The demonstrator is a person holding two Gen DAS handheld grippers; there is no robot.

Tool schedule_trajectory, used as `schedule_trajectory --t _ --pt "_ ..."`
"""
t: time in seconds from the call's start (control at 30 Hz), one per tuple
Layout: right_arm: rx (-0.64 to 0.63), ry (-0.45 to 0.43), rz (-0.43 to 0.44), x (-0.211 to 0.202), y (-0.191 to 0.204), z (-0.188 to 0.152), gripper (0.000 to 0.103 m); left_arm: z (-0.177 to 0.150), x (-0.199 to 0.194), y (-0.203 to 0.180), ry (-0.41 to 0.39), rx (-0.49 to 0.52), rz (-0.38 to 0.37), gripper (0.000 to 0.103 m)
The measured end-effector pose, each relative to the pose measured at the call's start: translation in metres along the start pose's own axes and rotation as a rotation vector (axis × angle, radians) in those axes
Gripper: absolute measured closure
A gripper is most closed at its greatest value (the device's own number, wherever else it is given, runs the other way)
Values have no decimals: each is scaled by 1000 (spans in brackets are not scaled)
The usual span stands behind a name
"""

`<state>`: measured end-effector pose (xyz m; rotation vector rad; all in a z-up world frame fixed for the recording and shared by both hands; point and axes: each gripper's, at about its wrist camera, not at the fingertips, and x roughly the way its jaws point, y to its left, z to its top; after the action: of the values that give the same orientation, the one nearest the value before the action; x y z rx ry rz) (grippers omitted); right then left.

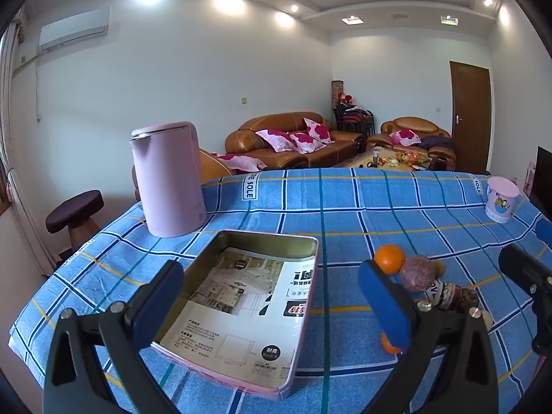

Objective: Organize fruits

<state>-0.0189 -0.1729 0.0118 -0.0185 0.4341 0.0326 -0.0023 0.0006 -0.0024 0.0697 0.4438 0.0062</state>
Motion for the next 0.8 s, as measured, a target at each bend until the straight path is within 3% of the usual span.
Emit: schedule_trajectory --t 0.8 --pt "6 7 3 1 -2 1 1 2 -3 -2 -10 9 3 0"
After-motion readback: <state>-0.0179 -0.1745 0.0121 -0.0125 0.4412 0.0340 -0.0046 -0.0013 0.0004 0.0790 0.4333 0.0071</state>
